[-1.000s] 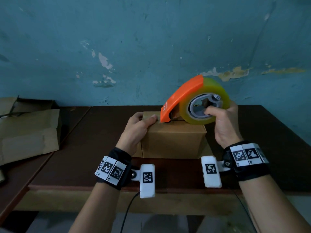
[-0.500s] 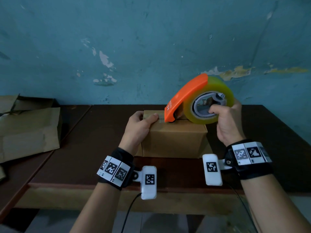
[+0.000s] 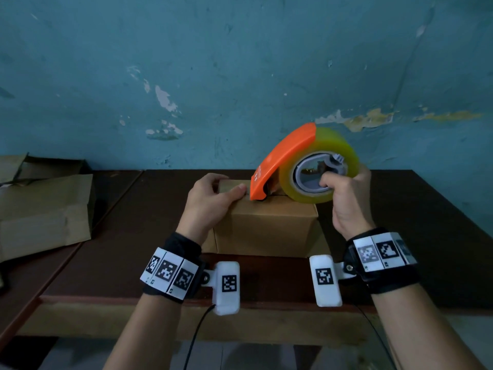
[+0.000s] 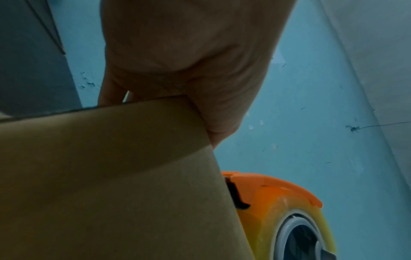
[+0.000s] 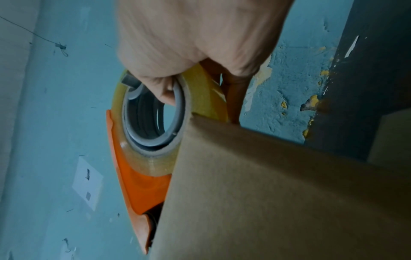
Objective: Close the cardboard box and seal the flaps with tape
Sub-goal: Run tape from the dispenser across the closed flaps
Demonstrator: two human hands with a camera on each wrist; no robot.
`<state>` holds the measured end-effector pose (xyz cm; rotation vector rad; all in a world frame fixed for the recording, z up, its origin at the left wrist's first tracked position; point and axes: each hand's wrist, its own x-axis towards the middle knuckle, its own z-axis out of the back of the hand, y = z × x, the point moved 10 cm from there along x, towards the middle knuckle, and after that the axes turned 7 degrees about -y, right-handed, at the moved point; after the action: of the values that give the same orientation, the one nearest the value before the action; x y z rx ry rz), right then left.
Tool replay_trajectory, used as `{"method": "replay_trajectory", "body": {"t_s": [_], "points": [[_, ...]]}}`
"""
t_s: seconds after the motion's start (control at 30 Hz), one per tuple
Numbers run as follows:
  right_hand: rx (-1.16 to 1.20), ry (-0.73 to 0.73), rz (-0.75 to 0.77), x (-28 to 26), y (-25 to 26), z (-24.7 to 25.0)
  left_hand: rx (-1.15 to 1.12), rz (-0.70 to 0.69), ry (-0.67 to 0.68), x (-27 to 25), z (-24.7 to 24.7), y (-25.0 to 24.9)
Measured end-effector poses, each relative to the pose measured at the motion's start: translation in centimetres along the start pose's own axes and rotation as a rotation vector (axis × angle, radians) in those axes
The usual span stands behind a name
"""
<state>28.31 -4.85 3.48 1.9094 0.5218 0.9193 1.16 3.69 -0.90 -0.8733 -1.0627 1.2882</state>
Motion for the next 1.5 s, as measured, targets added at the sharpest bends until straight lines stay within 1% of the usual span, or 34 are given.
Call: {"method": "replay_trajectory", "body": {"t_s": [0.13, 0.23, 0.33, 0.47, 0.63, 0.83, 1.03, 1.23, 1.4, 1.5], "points": [[-0.017, 0.036, 0.004, -0.8, 0.2, -1.3, 0.127, -0.083, -0.034, 0.5, 0.9, -1.2], [-0.031, 0.052, 0.014, -1.0, 0.1, -1.9, 0.313, -0.18, 0.01, 0.3, 0.2, -2.3], [-0.045, 0.061, 0.02, -0.9, 0.0, -2.0, 0.406, -0.253, 0.019, -0.1, -0.3, -2.8], [-0.075, 0.082, 0.02, -0.8, 0.1, -2.1, 0.404, -0.192, 0.031, 0.2, -0.4, -1.7], [-0.19, 0.102, 0.024, -0.6, 0.8, -1.9, 0.402, -0.145, 0.047, 0.4, -0.3, -1.3], [-0.259, 0.125, 0.039, -0.3, 1.4, -1.4, 0.399, -0.142, 0.068, 0.2, -0.3, -1.2], [-0.297, 0.143, 0.012, -0.1, 1.4, -1.0, 0.399, -0.166, 0.056, 0.4, -0.1, -1.4], [-0.318, 0.065, -0.02, 1.3, 1.0, 1.9, 0.414, -0.155, 0.043, 0.6, -0.1, -1.3], [-0.33, 0.085, -0.012, 1.2, 1.1, 1.8, 0.403, -0.155, 0.059, 0.4, -0.2, -1.2], [-0.373, 0.128, 0.009, 1.3, 1.5, 1.5, 0.409, -0.162, 0.048, 0.5, -0.2, -1.2]]}}
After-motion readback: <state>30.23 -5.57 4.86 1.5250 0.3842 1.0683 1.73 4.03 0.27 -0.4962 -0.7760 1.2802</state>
